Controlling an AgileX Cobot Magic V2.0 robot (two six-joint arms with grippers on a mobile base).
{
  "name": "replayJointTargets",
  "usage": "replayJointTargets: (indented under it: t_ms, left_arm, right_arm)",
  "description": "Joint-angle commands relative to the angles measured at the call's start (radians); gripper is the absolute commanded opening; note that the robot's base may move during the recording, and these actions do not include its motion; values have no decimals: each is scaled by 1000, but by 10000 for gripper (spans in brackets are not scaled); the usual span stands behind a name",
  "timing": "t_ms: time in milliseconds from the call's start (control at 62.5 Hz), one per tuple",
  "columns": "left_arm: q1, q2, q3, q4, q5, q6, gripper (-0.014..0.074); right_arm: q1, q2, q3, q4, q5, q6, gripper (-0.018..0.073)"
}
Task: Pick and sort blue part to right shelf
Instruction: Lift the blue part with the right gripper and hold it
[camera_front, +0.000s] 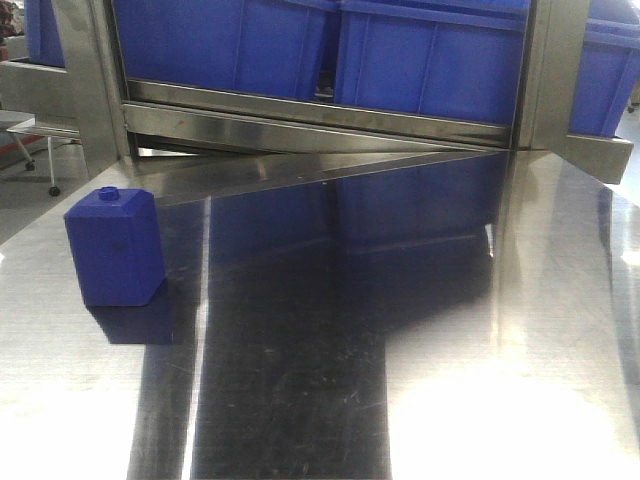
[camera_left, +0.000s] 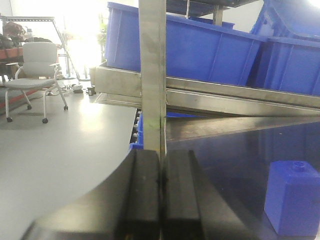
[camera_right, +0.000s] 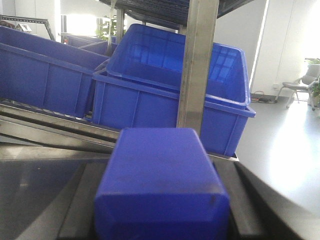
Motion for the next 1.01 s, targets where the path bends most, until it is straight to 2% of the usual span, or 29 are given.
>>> replayJointTargets:
  t_ms: [0, 880, 944, 992]
  left_arm:
    - [0, -22, 22, -8, -84, -11, 124]
    - [-11, -22, 22, -11, -87, -11, 124]
    - [-11, -22, 22, -30, -99, -11, 124]
    - [-11, -22, 22, -72, -108, -11, 124]
  right_arm:
    - [-7, 7, -31, -9, -86, -9, 356]
    - [-7, 7, -31, -9, -86, -9, 356]
    - [-7, 7, -31, -9, -86, -9, 356]
    - [-7, 7, -31, -9, -86, -9, 356]
